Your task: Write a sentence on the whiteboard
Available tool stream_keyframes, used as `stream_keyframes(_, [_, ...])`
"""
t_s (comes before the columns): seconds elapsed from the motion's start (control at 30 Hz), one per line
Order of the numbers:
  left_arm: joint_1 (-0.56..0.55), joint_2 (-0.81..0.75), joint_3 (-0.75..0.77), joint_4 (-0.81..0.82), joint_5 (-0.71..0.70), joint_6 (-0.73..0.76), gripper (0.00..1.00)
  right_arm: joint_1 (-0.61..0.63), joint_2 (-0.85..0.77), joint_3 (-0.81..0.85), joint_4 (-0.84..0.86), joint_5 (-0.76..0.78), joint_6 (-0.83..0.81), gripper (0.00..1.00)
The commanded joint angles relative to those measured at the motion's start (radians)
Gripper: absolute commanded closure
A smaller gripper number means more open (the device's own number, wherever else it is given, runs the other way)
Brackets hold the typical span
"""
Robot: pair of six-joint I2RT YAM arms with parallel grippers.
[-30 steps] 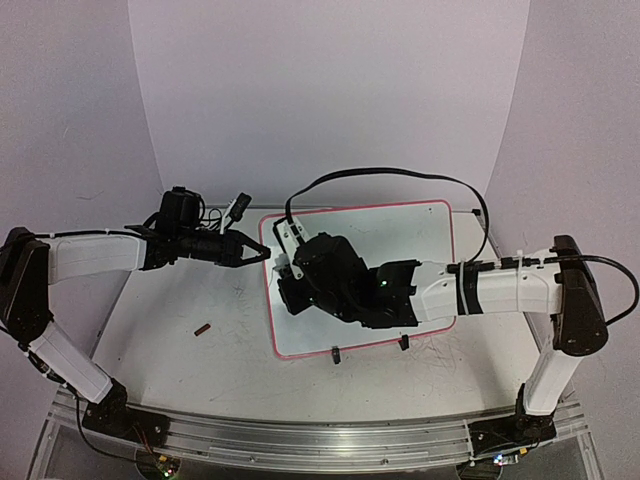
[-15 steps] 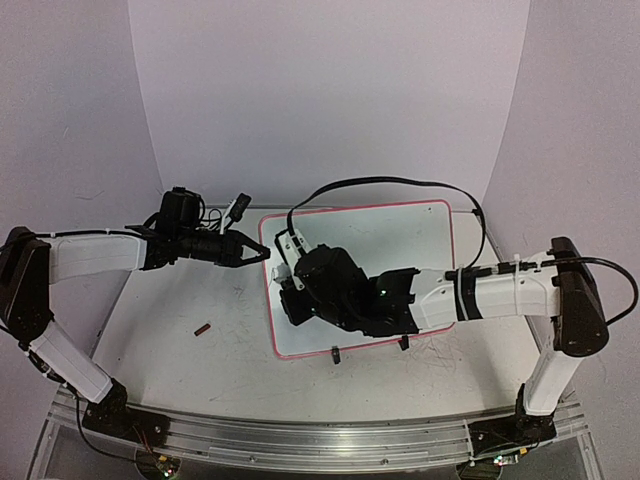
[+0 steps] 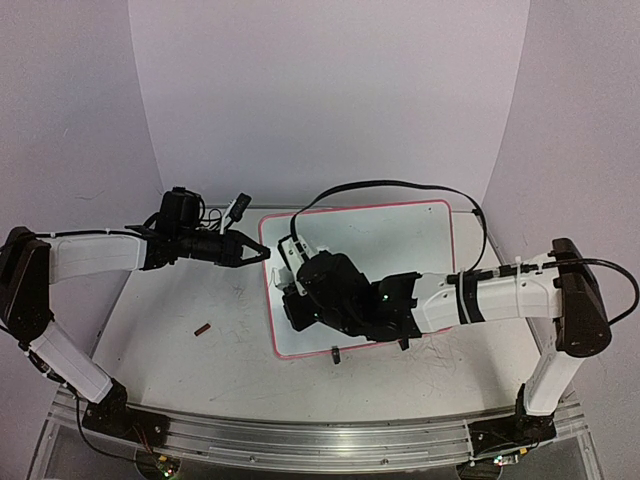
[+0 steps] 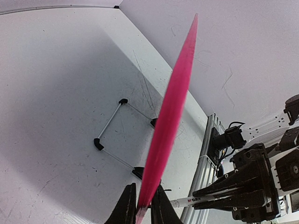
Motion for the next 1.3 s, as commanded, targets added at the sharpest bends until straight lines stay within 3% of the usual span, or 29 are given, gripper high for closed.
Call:
stream_keyframes(0.0, [-0.002,-0.004,0.000,0.037,0.031,0.003,0.88,-0.006,-0.029,-0.006,-0.013,0.030,0.011,1.00])
stream_keyframes(0.97, [-0.002,0.001,0.000,0.037,0.037,0.001,0.88,-0.059,0.005,0.085,-0.013,0.139,-0.026,1.00])
stream_keyframes(1.27, [-0.002,0.002,-0.001,0.037,0.035,0.001,0.88,-0.057,-0.044,0.064,-0.011,0.082,-0.038,1.00])
